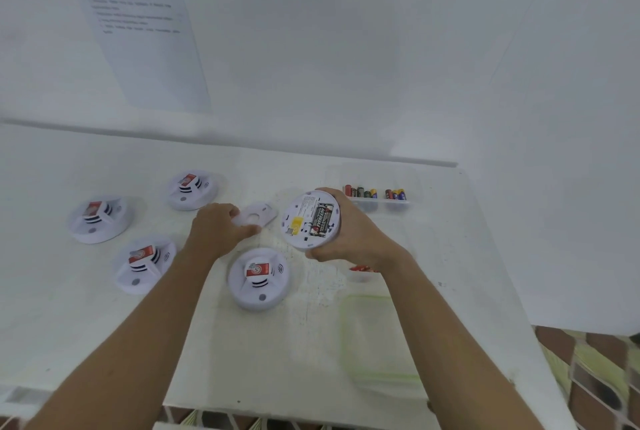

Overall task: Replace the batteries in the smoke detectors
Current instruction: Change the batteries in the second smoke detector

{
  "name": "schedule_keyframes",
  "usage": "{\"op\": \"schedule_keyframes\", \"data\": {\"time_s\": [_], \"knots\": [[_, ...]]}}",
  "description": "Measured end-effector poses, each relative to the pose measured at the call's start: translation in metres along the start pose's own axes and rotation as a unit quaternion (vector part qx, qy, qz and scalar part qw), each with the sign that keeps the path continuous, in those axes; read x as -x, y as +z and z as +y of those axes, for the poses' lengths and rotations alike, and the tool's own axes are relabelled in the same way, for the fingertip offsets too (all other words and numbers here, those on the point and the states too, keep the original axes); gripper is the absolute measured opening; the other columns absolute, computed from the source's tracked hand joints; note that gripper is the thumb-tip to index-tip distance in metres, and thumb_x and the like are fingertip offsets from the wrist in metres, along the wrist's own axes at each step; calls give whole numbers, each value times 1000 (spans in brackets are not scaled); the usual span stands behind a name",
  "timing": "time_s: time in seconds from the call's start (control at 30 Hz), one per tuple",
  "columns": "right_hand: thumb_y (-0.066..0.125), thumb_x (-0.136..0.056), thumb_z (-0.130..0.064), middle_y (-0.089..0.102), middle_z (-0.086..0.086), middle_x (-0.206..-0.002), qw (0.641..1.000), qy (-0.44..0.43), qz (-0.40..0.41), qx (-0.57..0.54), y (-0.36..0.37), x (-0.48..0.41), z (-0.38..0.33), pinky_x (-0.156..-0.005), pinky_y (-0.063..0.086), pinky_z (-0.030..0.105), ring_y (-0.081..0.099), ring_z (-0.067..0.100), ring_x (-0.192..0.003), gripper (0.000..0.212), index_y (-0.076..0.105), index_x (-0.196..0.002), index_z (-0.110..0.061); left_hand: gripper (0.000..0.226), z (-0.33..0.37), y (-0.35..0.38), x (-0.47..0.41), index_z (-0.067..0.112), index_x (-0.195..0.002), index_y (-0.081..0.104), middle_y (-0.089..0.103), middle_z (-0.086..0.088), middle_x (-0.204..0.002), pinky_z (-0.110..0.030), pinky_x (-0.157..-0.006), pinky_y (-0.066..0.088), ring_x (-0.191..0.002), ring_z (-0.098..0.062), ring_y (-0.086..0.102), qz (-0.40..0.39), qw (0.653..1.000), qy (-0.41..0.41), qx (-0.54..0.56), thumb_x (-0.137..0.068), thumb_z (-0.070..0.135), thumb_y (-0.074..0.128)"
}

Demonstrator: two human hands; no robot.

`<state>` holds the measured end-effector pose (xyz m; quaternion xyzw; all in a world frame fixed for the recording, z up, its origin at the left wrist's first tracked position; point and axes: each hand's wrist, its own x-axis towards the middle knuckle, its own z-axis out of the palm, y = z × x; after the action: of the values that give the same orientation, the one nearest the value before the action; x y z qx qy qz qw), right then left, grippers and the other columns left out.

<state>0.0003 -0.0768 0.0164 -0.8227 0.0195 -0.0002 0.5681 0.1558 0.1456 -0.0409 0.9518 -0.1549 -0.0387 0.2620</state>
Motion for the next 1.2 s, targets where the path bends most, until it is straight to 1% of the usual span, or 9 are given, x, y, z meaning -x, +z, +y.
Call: {"op": "schedule_keyframes", "data": {"time_s": [0.1, 0.2, 0.3, 0.37, 0.47, 0.63, 0.77, 0.9, 1.2], "knots": [[86, -66, 5, 58, -5, -125, 1000, -2, 1, -17, 8, 0, 0, -79, 56, 21, 60, -1, -110, 89, 41, -137, -23, 59, -3, 3, 9, 9, -128, 61, 66, -10, -115, -45, -95, 42, -112, -35, 55, 46, 998, 27, 18, -87, 52, 63], [87, -65, 3, 57, -5, -127, 999, -5, 10, -38, 15, 0, 0, -83, 59, 28, 60, 6, -115, 90, 42, -138, -24, 39, 11, -7, 32, 17, -129, 62, 67, -3, -115, -34, -88, 41, -107, -24, 55, 98, 987, 86, 93, -98, 39, 51], [87, -66, 4, 56, -7, -127, 998, -16, 22, -51, 22, 2, -4, -85, 59, 29, 59, 3, -116, 91, 41, -139, -23, 29, 27, -20, 56, 28, -123, 63, 72, 14, -96, -16, -75, 42, -84, 1, 62, 64, 979, 94, 168, -102, 35, 45], [86, -66, 6, 56, -9, -126, 998, -25, 30, -58, 27, 4, -6, -85, 58, 27, 58, 0, -114, 90, 40, -139, -21, 30, 32, -26, 69, 33, -120, 64, 73, 16, -85, -14, -69, 45, -74, 2, 63, 18, 978, 107, 180, -102, 40, 42], [87, -67, 6, 57, -7, -126, 996, -34, 40, -70, 36, 7, -8, -85, 58, 28, 59, 2, -114, 89, 40, -138, -21, 25, 35, -29, 81, 36, -117, 65, 73, 15, -82, -10, -65, 46, -66, -2, 63, -42, 963, 114, 240, -100, 40, 47], [87, -69, 3, 58, -2, -130, 994, -22, 28, -103, 48, 15, -13, -92, 58, 35, 61, 10, -118, 90, 39, -140, -24, 21, 35, -36, 91, 17, -116, 67, 74, -14, -90, -46, -75, 58, -73, -30, 69, -96, 893, 53, 436, -98, 18, 57], [76, -87, -13, 64, 2, -129, 988, 17, 11, -153, 59, 21, -20, -101, 54, 40, 64, 16, -118, 67, 41, -143, -25, 22, 29, -45, 99, 12, -115, 67, 73, -15, -101, -43, -68, 60, -85, -37, 71, -76, 866, 27, 493, -100, 10, 50], [61, -98, -34, 67, 5, -128, 981, 51, 1, -185, 78, 27, -29, -101, 53, 41, 66, 22, -117, 44, 51, -139, -22, 20, 17, -50, 106, 19, -108, 72, 73, -5, -108, -46, -81, 58, -102, -29, 69, -42, 865, 43, 497, -100, 19, 53], [53, -104, -28, 72, 0, -116, 986, 65, 70, -135, 123, 37, -40, -97, 56, 41, 69, 18, -108, 22, 63, -122, -20, 38, -6, -49, 141, 39, -122, 58, 67, 4, -112, -38, -81, 59, -102, -18, 67, 1, 890, 24, 456, -86, 46, 70]]}}
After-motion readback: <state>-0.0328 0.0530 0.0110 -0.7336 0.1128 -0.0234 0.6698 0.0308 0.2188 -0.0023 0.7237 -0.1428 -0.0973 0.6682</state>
